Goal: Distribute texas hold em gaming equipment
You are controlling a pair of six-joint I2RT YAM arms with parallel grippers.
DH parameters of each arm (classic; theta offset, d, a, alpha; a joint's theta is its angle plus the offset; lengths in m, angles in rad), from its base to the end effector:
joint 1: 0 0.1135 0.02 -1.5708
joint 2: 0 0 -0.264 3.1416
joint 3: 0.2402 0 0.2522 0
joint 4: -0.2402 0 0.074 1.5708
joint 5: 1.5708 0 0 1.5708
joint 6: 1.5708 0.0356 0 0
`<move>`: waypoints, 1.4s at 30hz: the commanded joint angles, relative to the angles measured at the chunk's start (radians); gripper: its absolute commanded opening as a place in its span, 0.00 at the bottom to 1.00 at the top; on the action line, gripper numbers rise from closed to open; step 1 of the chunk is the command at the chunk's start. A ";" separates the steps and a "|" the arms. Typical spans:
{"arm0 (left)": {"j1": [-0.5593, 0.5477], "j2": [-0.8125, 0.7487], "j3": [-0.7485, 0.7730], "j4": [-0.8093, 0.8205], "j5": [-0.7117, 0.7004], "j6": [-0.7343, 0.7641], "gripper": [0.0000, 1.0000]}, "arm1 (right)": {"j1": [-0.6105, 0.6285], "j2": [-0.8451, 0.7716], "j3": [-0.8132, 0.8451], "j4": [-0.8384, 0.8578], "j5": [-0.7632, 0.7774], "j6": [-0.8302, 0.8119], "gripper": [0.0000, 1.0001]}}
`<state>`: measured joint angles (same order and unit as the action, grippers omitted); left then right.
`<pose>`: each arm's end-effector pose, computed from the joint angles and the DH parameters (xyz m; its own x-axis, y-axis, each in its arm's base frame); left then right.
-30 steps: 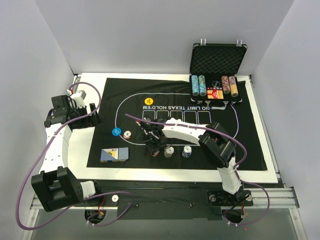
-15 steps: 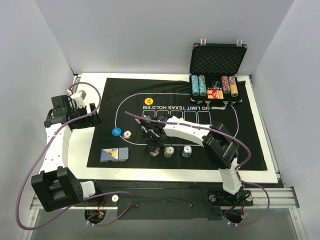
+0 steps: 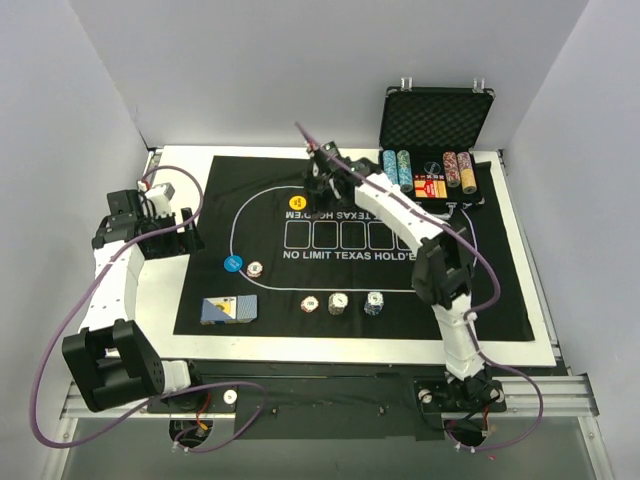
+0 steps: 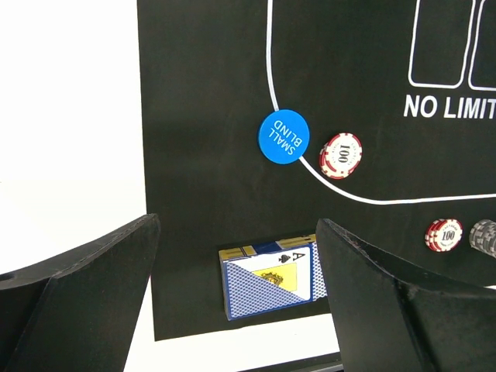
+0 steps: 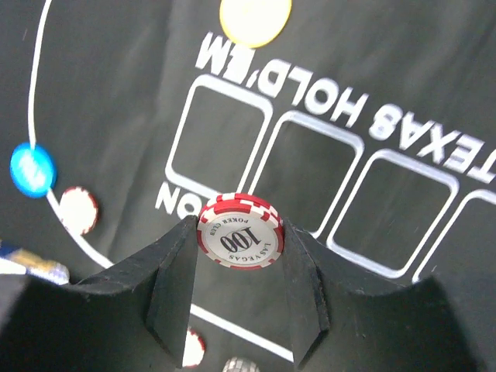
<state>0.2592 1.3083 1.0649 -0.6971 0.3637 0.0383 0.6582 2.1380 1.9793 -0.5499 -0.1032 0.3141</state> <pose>0.2612 0.0562 0.2810 -0.7817 -0.1702 -0.6000 -0.0069 0.9643 -0.2646 0.3904 0.3065 0.2855 -0.6967 -0.1503 -0.7014 -0.4785 0.8259 0.2983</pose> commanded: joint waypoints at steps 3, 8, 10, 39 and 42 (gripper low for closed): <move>0.006 0.043 0.059 0.033 0.017 0.041 0.93 | -0.088 0.224 0.277 -0.041 -0.021 0.039 0.26; 0.008 0.080 0.070 0.033 0.044 0.057 0.93 | -0.118 0.329 0.339 -0.005 -0.050 0.066 0.27; 0.008 0.085 0.070 0.038 0.053 0.060 0.93 | -0.120 0.349 0.332 0.011 -0.049 0.063 0.27; 0.008 0.013 0.035 -0.002 0.047 0.071 0.93 | 0.096 -0.223 -0.357 0.116 0.070 -0.047 0.73; 0.008 -0.001 0.027 -0.005 0.043 0.072 0.93 | 0.193 -0.285 -0.518 0.123 0.068 -0.056 0.73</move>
<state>0.2592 1.3499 1.0962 -0.6998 0.4007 0.0917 0.7486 1.9167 1.6413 -0.4183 -0.0486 0.3038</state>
